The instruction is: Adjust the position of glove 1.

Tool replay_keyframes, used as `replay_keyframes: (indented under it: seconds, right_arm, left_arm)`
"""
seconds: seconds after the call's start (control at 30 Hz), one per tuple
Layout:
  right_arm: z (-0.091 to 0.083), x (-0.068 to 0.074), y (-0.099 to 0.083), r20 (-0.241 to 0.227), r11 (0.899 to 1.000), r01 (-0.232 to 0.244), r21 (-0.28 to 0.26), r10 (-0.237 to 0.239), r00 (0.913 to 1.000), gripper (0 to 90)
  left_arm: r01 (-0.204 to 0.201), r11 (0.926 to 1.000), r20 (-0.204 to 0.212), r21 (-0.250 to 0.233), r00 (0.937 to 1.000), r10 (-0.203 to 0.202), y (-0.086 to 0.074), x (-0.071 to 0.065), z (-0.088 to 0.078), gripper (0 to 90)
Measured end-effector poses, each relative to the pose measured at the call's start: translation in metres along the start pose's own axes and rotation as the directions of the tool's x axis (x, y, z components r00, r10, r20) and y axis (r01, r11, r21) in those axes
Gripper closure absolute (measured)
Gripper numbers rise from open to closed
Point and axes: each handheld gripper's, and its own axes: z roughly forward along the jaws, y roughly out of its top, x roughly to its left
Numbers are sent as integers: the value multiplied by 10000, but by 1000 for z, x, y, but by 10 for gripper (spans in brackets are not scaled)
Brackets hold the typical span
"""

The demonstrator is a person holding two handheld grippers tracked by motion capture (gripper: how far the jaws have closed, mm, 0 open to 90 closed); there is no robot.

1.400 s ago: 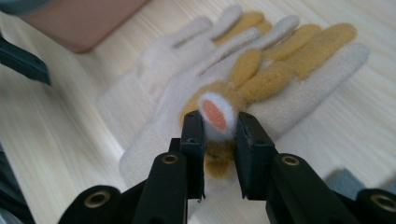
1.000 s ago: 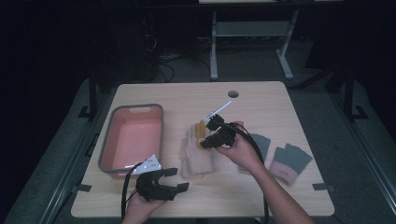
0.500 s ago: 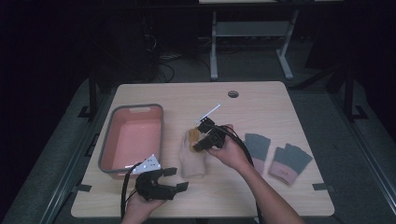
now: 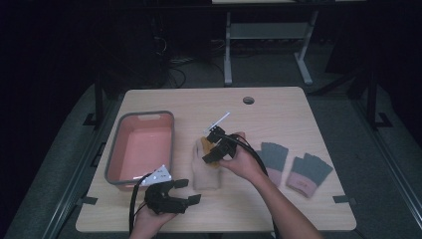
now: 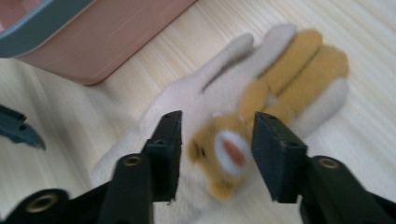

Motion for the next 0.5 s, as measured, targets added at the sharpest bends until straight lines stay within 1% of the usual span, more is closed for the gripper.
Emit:
replay_keyframes:
  seconds: [0.03, 0.07, 0.13, 0.27, 0.33, 0.43, 0.5]
  right_arm:
    - [2, 2, 3, 66, 9999, 114, 62, -114, 9999, 503]
    - [4, 3, 5, 122, 9997, 245, -2, -245, 9996, 498]
    - [8, 6, 8, 135, 9993, 353, -115, -351, 9993, 478]
    - [23, 11, 15, 443, 9977, 678, 15, -678, 9967, 438]
    - [30, 13, 17, 628, 9957, 908, 170, -917, 9938, 416]
    - [40, 15, 18, 996, 9932, 1102, 368, -1134, 9885, 401]
    - [44, 16, 18, 1227, 9899, 1336, 480, -1386, 9827, 401]
  left_arm:
    - [-4, 10000, -13, 21, 10000, 4, 0, 0, 0, 224]
    - [-6, 10000, -15, 20, 10000, 6, 0, 0, 0, 225]
    - [0, 10000, -14, 11, 10000, 0, 0, 0, 0, 225]
    - [0, 10000, -2, 6, 10000, 0, 1, -1, 1, 226]
    - [31, 10000, 2, -1, 10000, -31, 1, -1, 1, 226]
    - [19, 10000, -34, 36, 10000, -19, 1, -1, 2, 226]
    - [87, 10000, -43, 15, 10000, -87, 2, -2, 3, 226]
